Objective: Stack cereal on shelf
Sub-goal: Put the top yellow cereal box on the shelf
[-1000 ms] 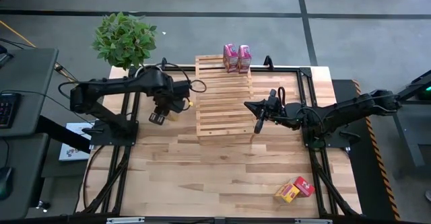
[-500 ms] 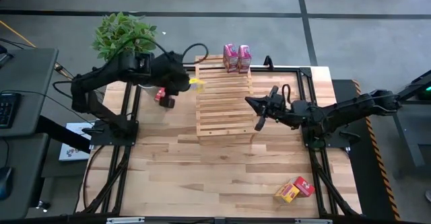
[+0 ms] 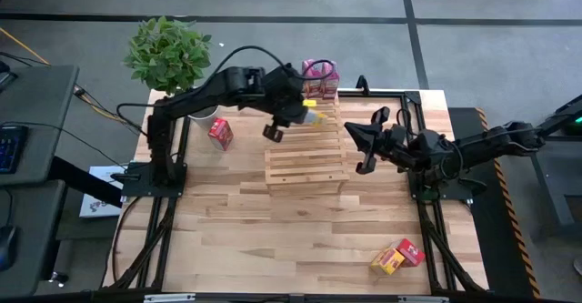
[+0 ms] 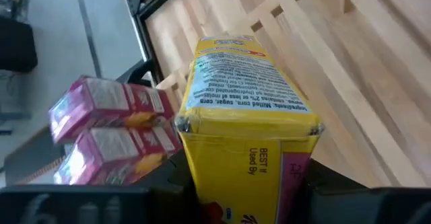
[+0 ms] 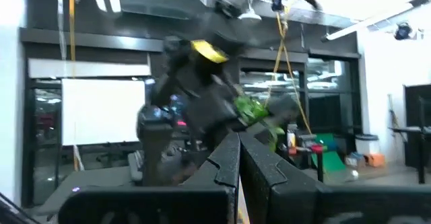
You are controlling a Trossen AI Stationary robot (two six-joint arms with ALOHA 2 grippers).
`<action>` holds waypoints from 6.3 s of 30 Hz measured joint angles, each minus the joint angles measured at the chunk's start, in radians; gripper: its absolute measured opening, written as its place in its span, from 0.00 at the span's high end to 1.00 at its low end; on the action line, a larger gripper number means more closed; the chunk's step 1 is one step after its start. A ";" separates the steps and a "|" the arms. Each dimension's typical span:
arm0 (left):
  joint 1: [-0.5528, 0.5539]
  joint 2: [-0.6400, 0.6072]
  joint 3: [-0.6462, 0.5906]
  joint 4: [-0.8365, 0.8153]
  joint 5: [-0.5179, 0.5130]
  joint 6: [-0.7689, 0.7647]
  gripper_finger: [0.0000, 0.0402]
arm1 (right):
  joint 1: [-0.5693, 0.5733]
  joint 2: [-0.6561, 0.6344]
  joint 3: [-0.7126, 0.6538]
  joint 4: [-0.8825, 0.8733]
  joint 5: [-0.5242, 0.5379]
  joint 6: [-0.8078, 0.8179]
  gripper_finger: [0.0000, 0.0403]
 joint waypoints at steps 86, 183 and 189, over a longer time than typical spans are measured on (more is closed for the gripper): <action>0.374 -0.191 -0.124 0.175 0.771 -0.283 0.50 | -0.270 0.003 -0.002 -0.440 0.027 0.237 0.43; 0.315 -0.591 -1.271 1.701 0.584 -0.552 0.58 | -0.176 0.282 0.568 -1.348 0.428 0.711 0.74; 0.314 -0.595 -1.271 1.716 0.584 -0.552 0.58 | -0.181 0.358 0.568 -1.357 0.529 0.911 0.74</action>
